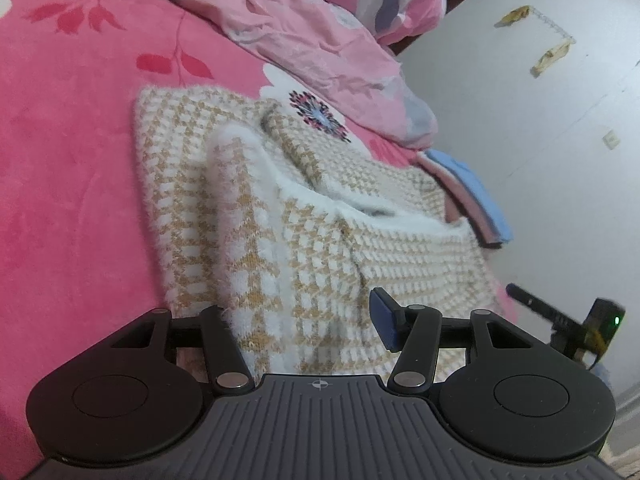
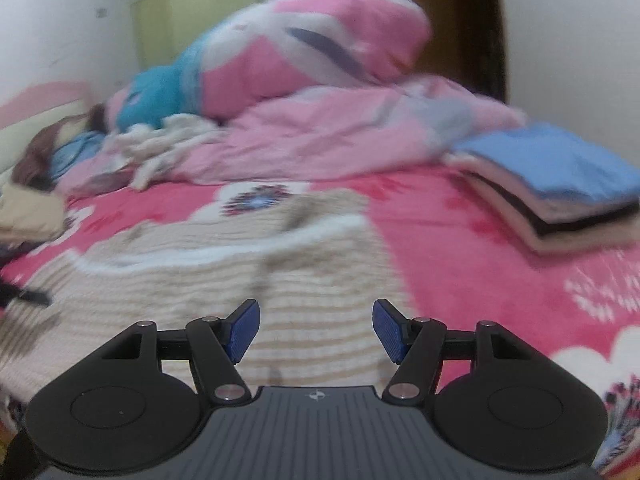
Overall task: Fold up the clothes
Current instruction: 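Grasp the coat's side edge with the left gripper while the right gripper grasps beside it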
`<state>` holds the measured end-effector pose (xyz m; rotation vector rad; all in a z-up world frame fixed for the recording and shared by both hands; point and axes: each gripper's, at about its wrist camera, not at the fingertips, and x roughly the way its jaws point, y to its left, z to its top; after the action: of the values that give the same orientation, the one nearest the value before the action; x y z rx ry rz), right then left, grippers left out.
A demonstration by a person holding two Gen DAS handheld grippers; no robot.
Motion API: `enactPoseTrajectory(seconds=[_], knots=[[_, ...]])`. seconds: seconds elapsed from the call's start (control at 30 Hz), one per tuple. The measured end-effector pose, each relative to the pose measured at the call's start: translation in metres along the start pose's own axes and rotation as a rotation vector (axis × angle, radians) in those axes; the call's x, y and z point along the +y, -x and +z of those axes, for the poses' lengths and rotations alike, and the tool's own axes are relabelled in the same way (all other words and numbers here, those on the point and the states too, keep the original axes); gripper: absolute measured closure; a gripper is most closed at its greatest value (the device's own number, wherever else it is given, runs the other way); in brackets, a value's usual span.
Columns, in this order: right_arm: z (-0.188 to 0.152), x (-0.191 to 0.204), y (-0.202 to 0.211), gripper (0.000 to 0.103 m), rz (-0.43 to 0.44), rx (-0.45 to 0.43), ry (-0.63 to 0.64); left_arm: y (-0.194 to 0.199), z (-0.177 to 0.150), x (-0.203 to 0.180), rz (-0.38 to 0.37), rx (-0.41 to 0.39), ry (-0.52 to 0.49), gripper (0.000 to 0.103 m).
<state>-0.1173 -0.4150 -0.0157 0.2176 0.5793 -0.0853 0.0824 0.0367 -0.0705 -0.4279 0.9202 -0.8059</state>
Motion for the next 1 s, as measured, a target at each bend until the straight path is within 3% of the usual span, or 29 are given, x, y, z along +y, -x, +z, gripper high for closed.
enactPoseTrajectory(seconds=[0.13, 0.27, 0.4, 0.53, 0.67, 0.9, 0.93, 1.0], knots=[[0.009, -0.042, -0.029, 0.04, 0.122, 0.046, -0.127, 0.003, -0.003, -0.022, 0.107, -0.014, -0.077, 0.051], [0.012, -0.055, -0.053, 0.049, 0.226, 0.096, -0.118, 0.007, -0.007, -0.042, 0.177, -0.024, -0.155, 0.051], [0.014, -0.064, -0.059, 0.07, 0.336, 0.082, -0.117, 0.014, -0.009, -0.057, 0.205, -0.048, -0.206, 0.051], [0.012, -0.068, -0.054, 0.076, 0.424, 0.051, -0.125, 0.018, -0.01, -0.068, 0.199, -0.074, -0.242, 0.051], [0.01, -0.069, -0.062, 0.076, 0.442, 0.066, -0.147, 0.006, -0.008, -0.068, 0.203, -0.073, -0.247, 0.051], [0.022, -0.075, -0.086, 0.076, 0.432, 0.118, -0.204, -0.015, 0.016, -0.042, 0.151, -0.077, -0.103, 0.051], [0.024, -0.074, -0.088, 0.076, 0.427, 0.127, -0.199, -0.018, 0.018, -0.039, 0.15, -0.075, -0.087, 0.052], [0.029, -0.068, -0.09, 0.082, 0.414, 0.134, -0.183, -0.023, 0.021, -0.034, 0.148, -0.071, -0.056, 0.065]])
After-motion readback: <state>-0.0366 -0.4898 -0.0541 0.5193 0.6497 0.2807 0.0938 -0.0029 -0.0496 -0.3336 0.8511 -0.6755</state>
